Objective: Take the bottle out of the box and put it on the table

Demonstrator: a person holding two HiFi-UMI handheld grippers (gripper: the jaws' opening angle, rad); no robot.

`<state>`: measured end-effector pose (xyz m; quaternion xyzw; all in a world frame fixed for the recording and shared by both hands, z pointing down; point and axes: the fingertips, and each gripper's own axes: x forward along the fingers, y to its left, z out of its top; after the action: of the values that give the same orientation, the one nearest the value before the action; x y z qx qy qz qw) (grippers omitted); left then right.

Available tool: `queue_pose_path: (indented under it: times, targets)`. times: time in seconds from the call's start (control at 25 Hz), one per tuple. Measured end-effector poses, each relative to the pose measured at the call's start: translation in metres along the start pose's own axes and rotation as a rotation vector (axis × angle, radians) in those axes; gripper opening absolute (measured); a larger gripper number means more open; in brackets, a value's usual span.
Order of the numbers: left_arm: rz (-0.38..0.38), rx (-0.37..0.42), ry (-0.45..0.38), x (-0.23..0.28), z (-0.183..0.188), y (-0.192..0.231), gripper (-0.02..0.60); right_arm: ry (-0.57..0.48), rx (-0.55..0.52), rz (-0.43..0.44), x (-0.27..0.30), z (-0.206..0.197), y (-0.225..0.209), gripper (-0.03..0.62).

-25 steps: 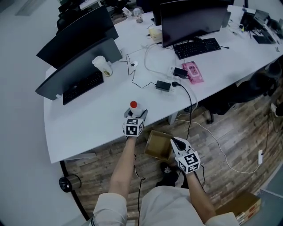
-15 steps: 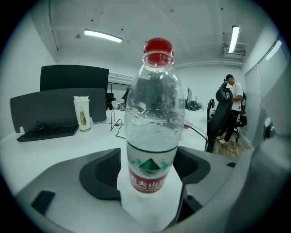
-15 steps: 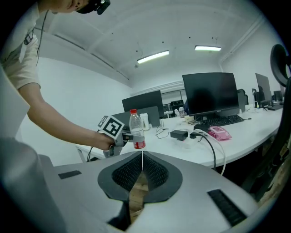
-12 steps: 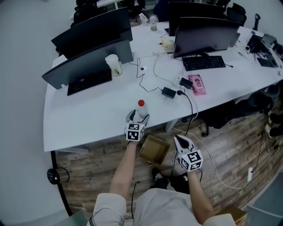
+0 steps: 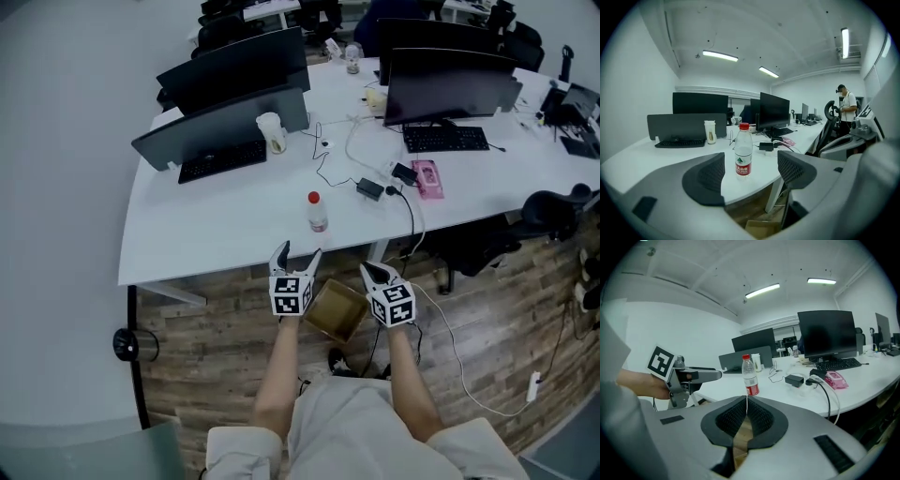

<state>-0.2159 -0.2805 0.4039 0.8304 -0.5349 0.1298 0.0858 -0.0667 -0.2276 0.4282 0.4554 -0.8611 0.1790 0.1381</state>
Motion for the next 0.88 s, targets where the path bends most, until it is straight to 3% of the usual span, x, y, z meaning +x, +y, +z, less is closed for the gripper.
queue_pose_path:
  times: [0.16,0.32,0.6,0.72,0.88]
  targets:
    - [0.079,-0.075,-0.007,-0.047,0.001,-0.029,0.35,-0.001,-0.001,0.063,-0.029,-0.001,0.012,0.04]
    - [0.141,-0.198,-0.084,-0.098,0.013,-0.06,0.35,-0.009,0.005,0.115,-0.062,-0.003,0.019,0.04]
    - [0.219,-0.176,-0.023,-0.149,-0.027,-0.119,0.348,-0.031,-0.076,0.196,-0.115,-0.009,0.016,0.04]
    - [0.199,-0.218,-0.063,-0.166,-0.039,-0.143,0.343,-0.038,-0.031,0.19,-0.129,-0.021,0.006,0.04]
    - [0.236,-0.195,-0.045,-0.188,-0.051,-0.153,0.256,-0.043,-0.03,0.227,-0.147,-0.032,0.013,0.04]
